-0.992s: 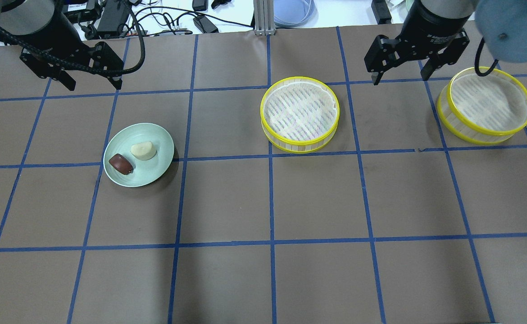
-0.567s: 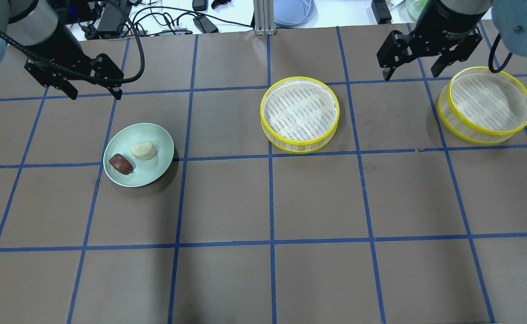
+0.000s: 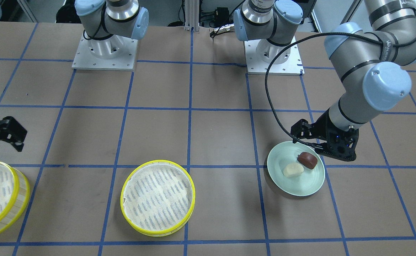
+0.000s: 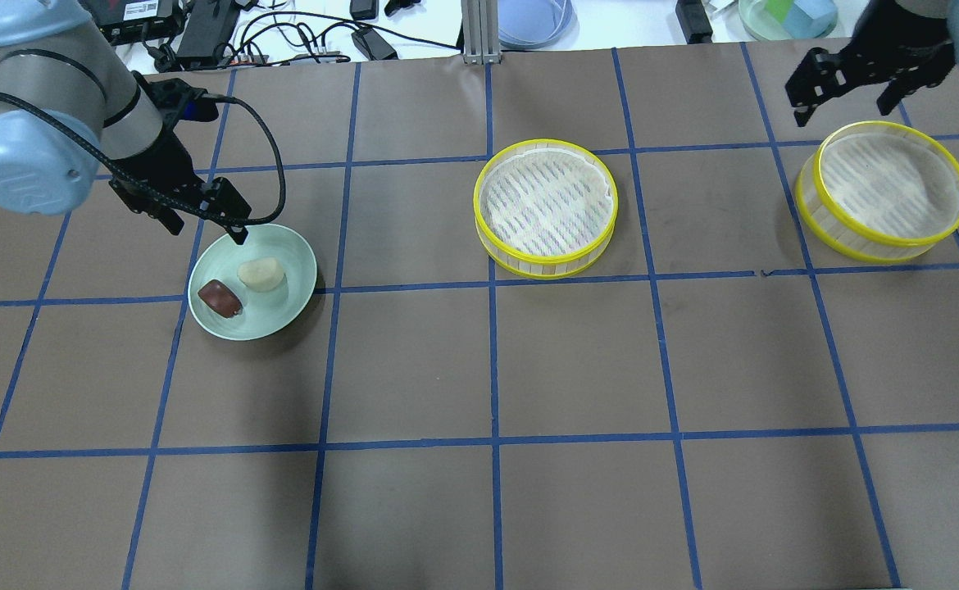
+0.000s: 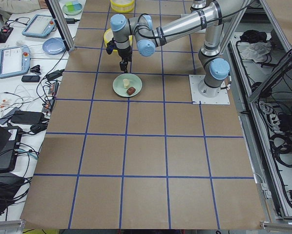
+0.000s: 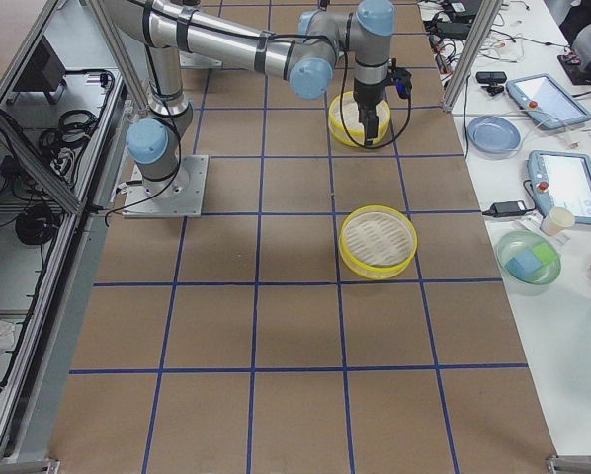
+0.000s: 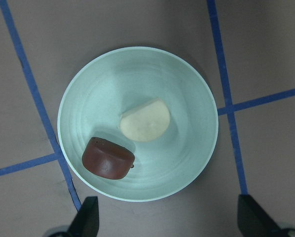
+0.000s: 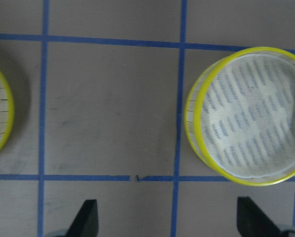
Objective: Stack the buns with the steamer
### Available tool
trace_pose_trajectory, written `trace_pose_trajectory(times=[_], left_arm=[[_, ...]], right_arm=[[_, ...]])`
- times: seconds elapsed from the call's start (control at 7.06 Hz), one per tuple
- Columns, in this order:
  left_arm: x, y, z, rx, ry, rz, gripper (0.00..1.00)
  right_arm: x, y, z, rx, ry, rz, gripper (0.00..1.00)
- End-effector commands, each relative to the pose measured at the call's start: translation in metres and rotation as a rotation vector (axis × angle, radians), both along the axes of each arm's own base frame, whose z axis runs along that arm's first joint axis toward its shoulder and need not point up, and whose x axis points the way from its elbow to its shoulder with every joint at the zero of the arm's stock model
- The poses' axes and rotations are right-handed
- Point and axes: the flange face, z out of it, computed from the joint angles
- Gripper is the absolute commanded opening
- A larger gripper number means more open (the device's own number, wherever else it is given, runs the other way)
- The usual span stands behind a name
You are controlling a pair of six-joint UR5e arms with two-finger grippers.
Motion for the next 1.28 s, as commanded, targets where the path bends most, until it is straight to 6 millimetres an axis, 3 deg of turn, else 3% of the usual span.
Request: trace_pose_trajectory(times=[0.0, 0.28, 0.43, 0.57, 0.71, 0.85, 0.99, 1.13], left_arm=[[0.008, -0.019, -0.057, 0.011, -0.015, -0.205, 1.0], [0.013, -0.03, -0.095, 0.041, -0.026, -0.286, 0.99], [0.014, -0.034, -0.11, 0.044, -0.019, -0.292, 0.95], [0.014, -0.036, -0.113, 0.036, -0.014, -0.332, 0.86], [0.011, -0.037, -0.12, 0.04, 0.014, -0.333, 0.68], [0.011, -0.037, -0.122, 0.044, 0.016, -0.337, 0.12], [0.011, -0.037, -0.122, 0.047, 0.018, -0.34, 0.0], [0.012, -0.038, -0.12, 0.042, 0.015, -0.322, 0.0]], right_arm=[[-0.112, -0.022, -0.059, -0.03, -0.045, 0.008, 1.0], [-0.194, -0.028, -0.112, -0.065, -0.075, 0.028, 1.0], [-0.233, -0.019, -0.14, -0.037, -0.088, 0.03, 1.0], [-0.251, -0.018, -0.161, -0.04, -0.085, 0.047, 0.98], [-0.264, -0.021, -0.177, -0.058, -0.059, 0.063, 0.84], [-0.269, -0.025, -0.196, -0.068, -0.055, 0.075, 0.8], [-0.27, -0.026, -0.197, -0.073, -0.051, 0.075, 0.8], [-0.272, -0.029, -0.2, -0.076, -0.05, 0.076, 0.78]])
